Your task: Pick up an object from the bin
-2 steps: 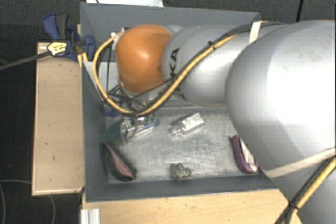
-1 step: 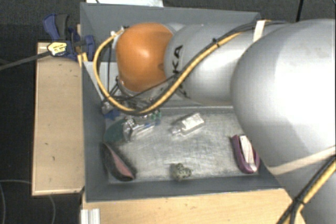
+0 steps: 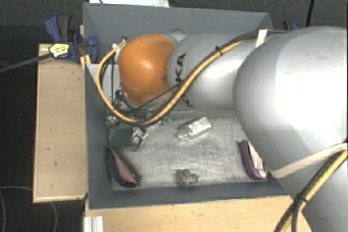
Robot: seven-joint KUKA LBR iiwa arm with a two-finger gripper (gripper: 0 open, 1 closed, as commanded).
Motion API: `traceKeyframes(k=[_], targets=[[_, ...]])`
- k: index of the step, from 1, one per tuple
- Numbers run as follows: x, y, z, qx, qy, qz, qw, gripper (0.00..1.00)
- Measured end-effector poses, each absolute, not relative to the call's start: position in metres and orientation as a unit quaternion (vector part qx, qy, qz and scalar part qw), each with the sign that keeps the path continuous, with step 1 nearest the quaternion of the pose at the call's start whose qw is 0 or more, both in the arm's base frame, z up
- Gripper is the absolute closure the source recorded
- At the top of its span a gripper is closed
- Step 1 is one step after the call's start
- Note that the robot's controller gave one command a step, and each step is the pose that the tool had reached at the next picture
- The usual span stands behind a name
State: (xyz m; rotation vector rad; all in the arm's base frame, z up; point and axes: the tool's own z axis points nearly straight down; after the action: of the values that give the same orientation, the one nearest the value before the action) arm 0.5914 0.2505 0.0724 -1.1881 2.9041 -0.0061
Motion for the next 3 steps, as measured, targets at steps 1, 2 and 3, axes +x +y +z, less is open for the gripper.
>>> traceKeyframes(k=[1, 2, 3], targets=[[0.592, 0.25, 0.073, -0.376, 0.927, 0.0, 0.001, 0.0], [0.592, 0.251, 0.074, -0.374, 0.927, 0.001, 0.002, 1.0], [0.595, 0.252, 0.158, -0.371, 0.929, 0.0, 0.006, 1.0]])
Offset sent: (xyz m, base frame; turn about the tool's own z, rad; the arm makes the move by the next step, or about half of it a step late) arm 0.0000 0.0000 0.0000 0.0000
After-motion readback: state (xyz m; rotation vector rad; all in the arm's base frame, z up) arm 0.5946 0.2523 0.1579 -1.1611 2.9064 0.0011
